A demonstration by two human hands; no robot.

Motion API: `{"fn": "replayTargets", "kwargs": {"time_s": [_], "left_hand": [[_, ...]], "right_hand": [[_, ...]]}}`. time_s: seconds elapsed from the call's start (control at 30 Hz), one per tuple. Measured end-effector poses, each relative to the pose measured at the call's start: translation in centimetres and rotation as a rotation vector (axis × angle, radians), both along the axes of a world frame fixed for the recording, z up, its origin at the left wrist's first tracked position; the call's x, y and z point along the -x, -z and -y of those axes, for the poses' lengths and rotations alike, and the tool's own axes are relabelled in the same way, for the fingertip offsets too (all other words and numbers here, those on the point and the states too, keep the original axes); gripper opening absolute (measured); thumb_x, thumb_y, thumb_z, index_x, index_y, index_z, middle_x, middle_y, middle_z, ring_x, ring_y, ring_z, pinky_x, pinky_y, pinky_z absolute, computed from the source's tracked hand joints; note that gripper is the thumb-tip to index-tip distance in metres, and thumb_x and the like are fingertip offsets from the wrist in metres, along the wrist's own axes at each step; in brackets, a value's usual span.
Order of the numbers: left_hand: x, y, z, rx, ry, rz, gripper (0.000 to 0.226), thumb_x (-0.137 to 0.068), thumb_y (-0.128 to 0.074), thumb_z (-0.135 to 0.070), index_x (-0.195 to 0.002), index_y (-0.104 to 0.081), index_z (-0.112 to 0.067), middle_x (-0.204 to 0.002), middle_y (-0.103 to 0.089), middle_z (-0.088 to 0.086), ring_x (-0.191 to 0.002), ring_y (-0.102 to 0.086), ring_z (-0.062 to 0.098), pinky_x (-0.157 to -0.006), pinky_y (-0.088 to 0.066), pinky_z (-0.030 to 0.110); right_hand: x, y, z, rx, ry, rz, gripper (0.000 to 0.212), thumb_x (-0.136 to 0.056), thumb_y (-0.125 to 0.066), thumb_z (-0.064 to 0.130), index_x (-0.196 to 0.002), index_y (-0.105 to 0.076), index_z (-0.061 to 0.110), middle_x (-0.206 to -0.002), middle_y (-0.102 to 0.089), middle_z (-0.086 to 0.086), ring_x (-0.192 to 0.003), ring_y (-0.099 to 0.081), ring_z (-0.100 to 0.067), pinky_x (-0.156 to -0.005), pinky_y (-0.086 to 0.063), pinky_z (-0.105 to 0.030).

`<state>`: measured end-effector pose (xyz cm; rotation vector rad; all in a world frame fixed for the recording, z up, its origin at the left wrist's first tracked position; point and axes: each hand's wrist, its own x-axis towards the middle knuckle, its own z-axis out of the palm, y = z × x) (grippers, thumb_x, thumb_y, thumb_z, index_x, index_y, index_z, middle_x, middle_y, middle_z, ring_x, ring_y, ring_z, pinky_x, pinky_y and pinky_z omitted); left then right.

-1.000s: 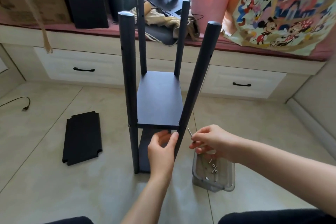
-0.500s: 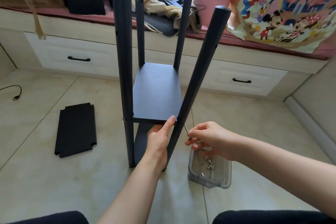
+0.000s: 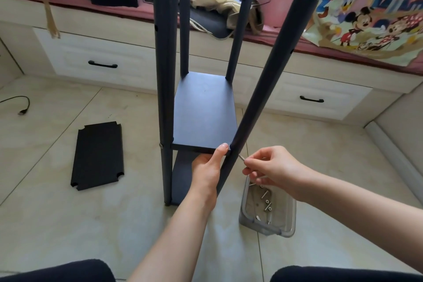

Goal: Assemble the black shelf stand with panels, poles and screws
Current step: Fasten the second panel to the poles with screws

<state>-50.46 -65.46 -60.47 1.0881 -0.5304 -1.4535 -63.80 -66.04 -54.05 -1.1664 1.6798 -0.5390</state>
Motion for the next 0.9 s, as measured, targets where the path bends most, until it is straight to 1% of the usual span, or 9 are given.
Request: {"fn": "replayTargets", "kwargs": {"time_s": [0.07, 0.2, 0.27, 0.37, 0.5, 0.57, 0.77, 0.87, 0.9], "left_hand": [[0.0, 0.1, 0.0, 0.003, 0.005, 0.006, 0.015, -0.094, -0.068, -0.025, -0.081, -0.072, -0.02, -0.071, -0.074, -0.014, -0.065, -0.067, -0.006, -0.055, -0.046, 0.006], [0.0, 0.1, 0.0, 0.014, 0.015, 0.0, 0.015, -0.094, -0.067, -0.026, -0.081, -0.071, -0.02, -0.071, -0.073, -0.015, -0.066, -0.067, -0.006, -0.056, -0.047, 0.006], [0.0, 0.1, 0.0, 0.011, 0.017, 0.003, 0.016, -0.095, -0.067, -0.025, -0.079, -0.071, -0.021, -0.069, -0.073, -0.016, -0.064, -0.066, -0.007, -0.055, -0.046, 0.005], [0.0, 0.2, 0.0, 0.004, 0.015, 0.009, 0.014, -0.094, -0.067, -0.025, -0.081, -0.071, -0.022, -0.07, -0.072, -0.018, -0.065, -0.065, -0.009, -0.058, -0.047, 0.005], [0.0, 0.4, 0.1, -0.005, 0.022, 0.008, 0.013, -0.094, -0.068, -0.029, -0.084, -0.072, -0.022, -0.075, -0.074, -0.016, -0.069, -0.066, -0.007, -0.061, -0.047, 0.008], [0.0, 0.4, 0.1, -0.007, 0.019, 0.01, 0.014, -0.094, -0.068, -0.029, -0.084, -0.073, -0.021, -0.076, -0.074, -0.015, -0.069, -0.067, -0.006, -0.062, -0.048, 0.008], [0.1, 0.6, 0.3, -0.019, 0.009, 0.017, 0.017, -0.093, -0.068, -0.03, -0.087, -0.075, -0.016, -0.081, -0.075, -0.008, -0.074, -0.068, 0.0, -0.067, -0.051, 0.012], [0.2, 0.6, 0.3, -0.024, 0.012, 0.027, 0.02, -0.093, -0.067, -0.032, -0.091, -0.075, -0.013, -0.087, -0.076, -0.004, -0.079, -0.069, 0.003, -0.072, -0.051, 0.015], [0.2, 0.6, 0.3, -0.023, 0.011, 0.03, 0.02, -0.094, -0.067, -0.031, -0.091, -0.075, -0.013, -0.086, -0.076, -0.005, -0.078, -0.069, 0.002, -0.072, -0.051, 0.014]], "right_hand": [[-0.1, 0.0, 0.1, 0.025, 0.006, -0.006, 0.013, -0.094, -0.066, 0.013, -0.089, -0.068, 0.001, -0.083, -0.075, -0.017, -0.059, -0.061, -0.014, -0.069, -0.057, -0.029], [-0.2, 0.1, 0.2, 0.026, 0.011, -0.007, 0.013, -0.093, -0.065, 0.011, -0.086, -0.067, 0.001, -0.084, -0.075, -0.019, -0.06, -0.061, -0.016, -0.069, -0.057, -0.029], [-0.1, 0.1, 0.4, 0.038, 0.0, -0.036, 0.013, -0.093, -0.065, 0.01, -0.086, -0.067, 0.0, -0.082, -0.074, -0.018, -0.059, -0.059, -0.017, -0.068, -0.056, -0.029], [-0.2, 0.1, 0.7, 0.081, -0.023, -0.085, 0.013, -0.093, -0.065, 0.01, -0.084, -0.067, 0.001, -0.076, -0.074, -0.014, -0.054, -0.058, -0.013, -0.062, -0.056, -0.026], [-0.5, 0.3, 0.6, 0.087, -0.012, -0.033, 0.013, -0.093, -0.066, 0.013, -0.085, -0.067, 0.003, -0.081, -0.075, -0.016, -0.06, -0.064, -0.014, -0.064, -0.056, -0.027], [-0.5, 0.4, 0.6, 0.09, -0.002, -0.007, 0.013, -0.093, -0.066, 0.012, -0.084, -0.067, 0.003, -0.081, -0.075, -0.017, -0.06, -0.064, -0.014, -0.065, -0.055, -0.027], [-0.9, 0.4, 0.7, 0.108, -0.008, -0.021, 0.015, -0.094, -0.065, 0.012, -0.082, -0.066, 0.003, -0.082, -0.074, -0.018, -0.059, -0.061, -0.014, -0.062, -0.055, -0.025], [-1.0, 0.5, 0.7, 0.117, 0.001, 0.015, 0.014, -0.094, -0.064, 0.01, -0.083, -0.066, 0.001, -0.08, -0.074, -0.018, -0.059, -0.062, -0.013, -0.062, -0.056, -0.024], [-1.0, 0.6, 0.7, 0.116, 0.01, 0.038, 0.014, -0.094, -0.064, 0.01, -0.084, -0.066, 0.001, -0.08, -0.074, -0.017, -0.058, -0.063, -0.013, -0.062, -0.056, -0.024]]}}
